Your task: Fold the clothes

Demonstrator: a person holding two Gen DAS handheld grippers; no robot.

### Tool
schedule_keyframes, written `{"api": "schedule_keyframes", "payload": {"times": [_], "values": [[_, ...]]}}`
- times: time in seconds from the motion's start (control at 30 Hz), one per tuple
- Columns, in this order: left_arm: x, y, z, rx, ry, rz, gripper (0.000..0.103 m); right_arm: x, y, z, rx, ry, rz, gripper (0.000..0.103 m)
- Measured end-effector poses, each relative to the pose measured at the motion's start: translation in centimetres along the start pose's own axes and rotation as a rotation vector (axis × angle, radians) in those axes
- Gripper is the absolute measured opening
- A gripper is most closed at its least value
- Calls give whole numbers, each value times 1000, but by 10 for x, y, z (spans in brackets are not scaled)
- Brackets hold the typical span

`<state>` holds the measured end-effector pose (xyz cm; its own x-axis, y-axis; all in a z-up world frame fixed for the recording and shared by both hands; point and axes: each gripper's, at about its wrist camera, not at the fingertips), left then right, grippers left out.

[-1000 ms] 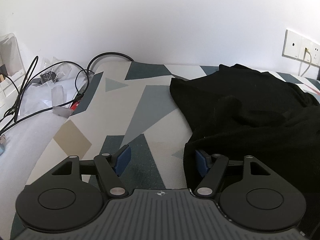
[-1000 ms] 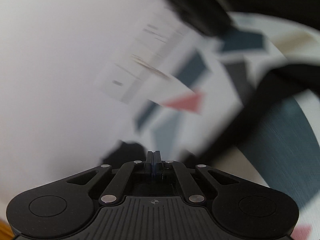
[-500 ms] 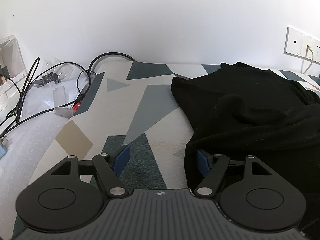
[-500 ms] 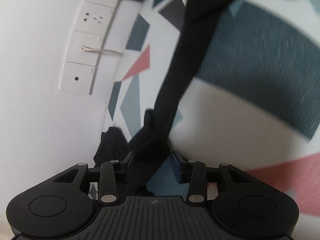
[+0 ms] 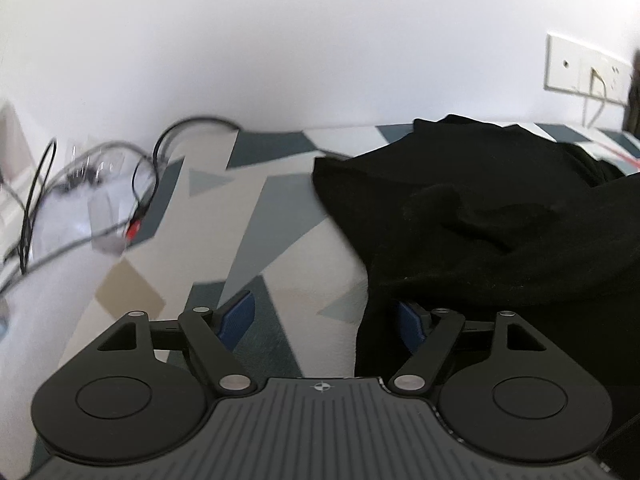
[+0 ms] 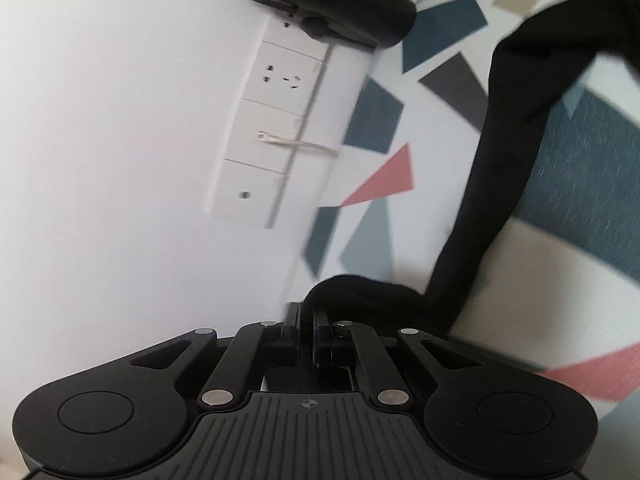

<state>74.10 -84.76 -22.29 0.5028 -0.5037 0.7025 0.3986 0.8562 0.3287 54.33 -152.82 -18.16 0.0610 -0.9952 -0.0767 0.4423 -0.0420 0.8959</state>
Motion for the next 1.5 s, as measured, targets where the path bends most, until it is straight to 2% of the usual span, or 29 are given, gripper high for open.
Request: {"api": "schedule_keyframes", "payload": {"times": [0.1, 0.17, 0.2, 0.27, 0.33, 0.47, 0.5, 0.57, 0.73, 0.77, 0.87, 0.97, 1.03, 1.07, 1.17, 1.23, 1.3, 1.37, 1.5], "values": [[4, -8, -1, 17, -21, -64, 75, 3, 3, -18, -131, 15, -30, 5], [3, -3, -2, 34, -33, -42, 75, -1, 20, -41, -194, 33, 22, 5], [1, 4, -3, 41, -33, 8, 75, 0, 39, -55, -196, 62, 50, 5], [-1, 16, -4, 58, -28, 80, 74, -8, 84, -69, -88, 143, 107, 5], [-4, 23, -4, 79, -30, 108, 72, -18, 136, -67, 98, 191, 192, 5], [-5, 29, 2, 86, -59, 112, 69, -28, 196, -34, 307, 195, 303, 5], [-5, 29, 3, 83, -59, 103, 67, -26, 197, -31, 308, 185, 316, 5], [-5, 28, 2, 81, -42, 80, 64, -13, 166, -36, 195, 150, 302, 5], [-13, 27, -1, 67, -18, 38, 64, 25, 48, -65, -179, 103, 160, 5], [-13, 25, 1, 70, -21, 19, 64, 27, 32, -65, -211, 97, 136, 5], [-10, 24, 1, 64, -18, -10, 64, 23, 11, -50, -186, 84, 86, 5], [-8, 24, 6, 48, -34, -18, 64, 20, 30, -23, -66, 79, 114, 5], [-10, 23, 9, 32, -43, -31, 64, 25, 34, -16, -45, 66, 137, 5], [-11, 21, 10, 25, -43, -44, 64, 28, 30, -14, -74, 63, 139, 5], [-18, 14, 12, 16, -43, -92, 65, 30, 7, -22, -245, 62, 156, 5], [-19, 11, 16, 27, -45, -114, 71, 25, -7, -26, -303, 67, 154, 6], [-18, 12, 18, 14, -26, -121, 80, 18, -13, -26, -325, 56, 159, 15], [-17, 16, 22, -17, -10, -125, 80, 12, -11, -23, -325, 43, 174, 35], [-6, 32, 51, -118, -72, -63, 80, -4, 12, -2, -331, -24, 274, 38]]}}
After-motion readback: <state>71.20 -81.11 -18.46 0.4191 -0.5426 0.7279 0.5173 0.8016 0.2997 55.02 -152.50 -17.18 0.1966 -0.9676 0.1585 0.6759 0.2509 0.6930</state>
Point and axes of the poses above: each gripper's, at about its wrist camera, not at the fingertips, and z roughly against the way its jaws point, y to its left, x to its top, and after that the axes turned 15 degrees about -z, right-handed
